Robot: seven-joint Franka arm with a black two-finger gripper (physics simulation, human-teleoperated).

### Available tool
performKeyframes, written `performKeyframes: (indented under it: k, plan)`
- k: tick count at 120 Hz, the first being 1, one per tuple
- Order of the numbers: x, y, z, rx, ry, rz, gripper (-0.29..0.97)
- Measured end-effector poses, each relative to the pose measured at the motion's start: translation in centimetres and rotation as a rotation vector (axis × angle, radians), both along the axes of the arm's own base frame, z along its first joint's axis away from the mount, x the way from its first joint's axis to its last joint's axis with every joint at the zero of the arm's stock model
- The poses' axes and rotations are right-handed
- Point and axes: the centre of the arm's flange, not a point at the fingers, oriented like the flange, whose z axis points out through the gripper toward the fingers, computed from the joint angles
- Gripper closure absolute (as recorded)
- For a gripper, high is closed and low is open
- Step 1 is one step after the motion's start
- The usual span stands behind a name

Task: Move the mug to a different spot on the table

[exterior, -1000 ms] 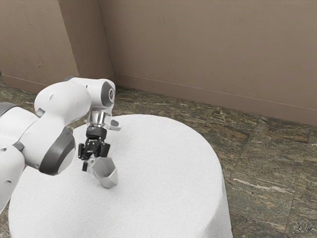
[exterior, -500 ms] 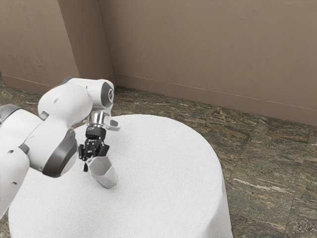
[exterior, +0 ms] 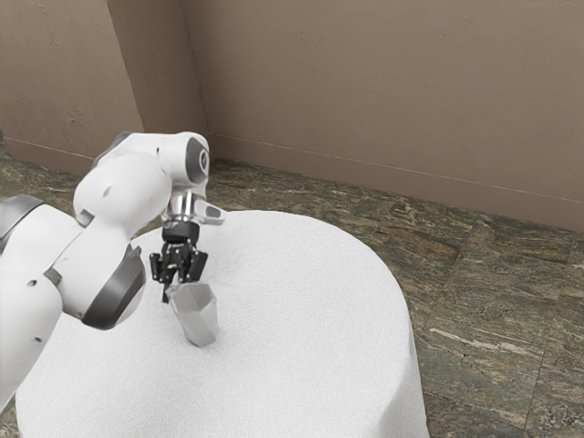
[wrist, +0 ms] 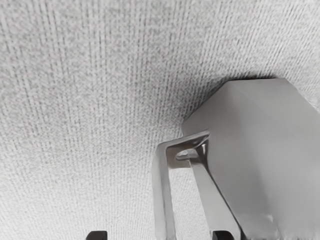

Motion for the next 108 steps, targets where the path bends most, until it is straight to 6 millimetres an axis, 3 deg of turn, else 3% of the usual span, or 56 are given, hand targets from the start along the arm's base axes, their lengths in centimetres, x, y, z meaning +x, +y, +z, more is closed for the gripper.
performKeyframes:
  k: [32,52,60,64,68,72,78,85,89,97,103,108]
  plan:
    - [1.3,-0.1,1.3,-0.023,-0.075,0.027,0.46]
    - [2.8,0.7,4.7,-0.008,-0.167,0.037,0.45]
    - [3.5,1.3,8.1,-0.009,-0.241,0.042,0.45]
    - [3.7,1.7,11.1,-0.013,-0.299,0.044,0.45]
    - [3.6,1.7,15.6,-0.032,-0.378,0.041,0.45]
    - [2.9,0.3,20.6,-0.074,-0.453,0.014,0.44]
    - [-0.1,-3.1,27.7,-0.149,-0.536,-0.053,0.43]
    - [-5.2,-8.6,33.0,-0.183,-0.582,-0.167,0.39]
    - [-7.9,-11.5,34.2,-0.168,-0.596,-0.232,0.35]
    - [-12.2,-16.2,34.7,-0.108,-0.626,-0.343,0.26]
    - [-13.7,-19.5,34.6,-0.061,-0.648,-0.418,0.20]
    - [-14.2,-21.1,34.6,-0.027,-0.667,-0.451,0.17]
